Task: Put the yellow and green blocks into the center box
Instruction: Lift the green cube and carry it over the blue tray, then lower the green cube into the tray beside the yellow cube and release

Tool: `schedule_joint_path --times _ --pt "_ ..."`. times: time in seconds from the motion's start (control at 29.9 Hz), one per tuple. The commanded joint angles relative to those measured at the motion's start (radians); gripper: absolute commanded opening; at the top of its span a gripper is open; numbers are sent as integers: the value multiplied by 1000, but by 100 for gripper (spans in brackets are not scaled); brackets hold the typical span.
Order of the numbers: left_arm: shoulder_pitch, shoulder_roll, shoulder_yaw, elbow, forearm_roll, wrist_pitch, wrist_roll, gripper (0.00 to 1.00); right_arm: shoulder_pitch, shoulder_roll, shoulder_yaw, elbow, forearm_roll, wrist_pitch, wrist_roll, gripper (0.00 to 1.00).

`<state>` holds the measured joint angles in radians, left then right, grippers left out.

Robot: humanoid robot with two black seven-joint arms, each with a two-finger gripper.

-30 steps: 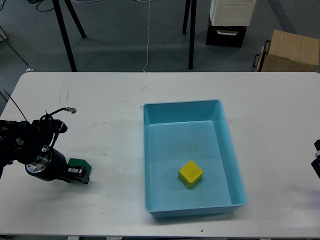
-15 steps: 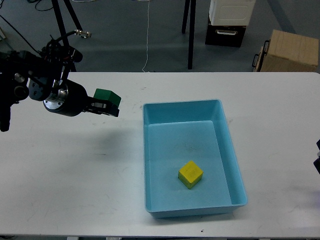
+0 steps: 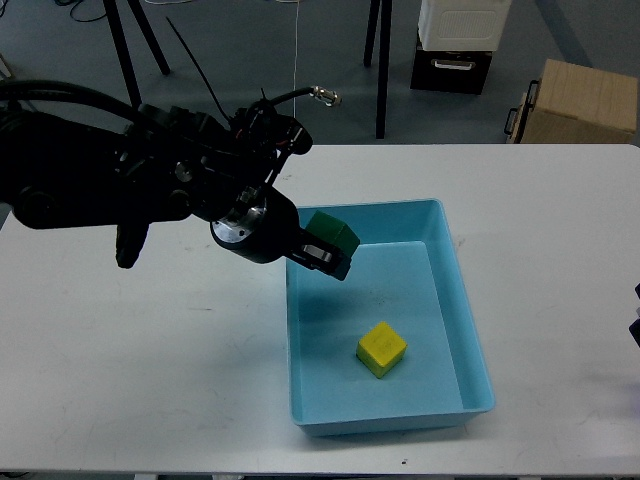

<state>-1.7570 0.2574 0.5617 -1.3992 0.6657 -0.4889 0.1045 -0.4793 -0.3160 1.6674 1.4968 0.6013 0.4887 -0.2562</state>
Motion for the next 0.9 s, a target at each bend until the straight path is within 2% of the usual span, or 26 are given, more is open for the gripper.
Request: schedule_joint_path --times 0.0,0.2,0.23,0.3,0.43,0.67,0.87 --pt "-1 -101 3 22 0 0 1 0 -4 -2 3 0 0 0 0 100" --pt "17 -257 17 91 0 0 -6 26 -10 -11 28 0 0 0 0 100" --pt "22 -257 17 106 0 0 -6 32 -10 -11 29 0 0 0 0 100" --pt "24 -257 29 134 -2 0 -6 62 -13 -11 31 0 0 0 0 100" --pt "28 -257 35 141 -14 0 -8 78 -16 -11 32 0 0 0 0 100" --pt "33 -257 37 143 -18 0 -9 84 -16 -11 34 -1 0 0 0 100" --pt "21 -257 29 198 -38 0 -46 85 -16 -11 35 -7 -2 0 0 100"
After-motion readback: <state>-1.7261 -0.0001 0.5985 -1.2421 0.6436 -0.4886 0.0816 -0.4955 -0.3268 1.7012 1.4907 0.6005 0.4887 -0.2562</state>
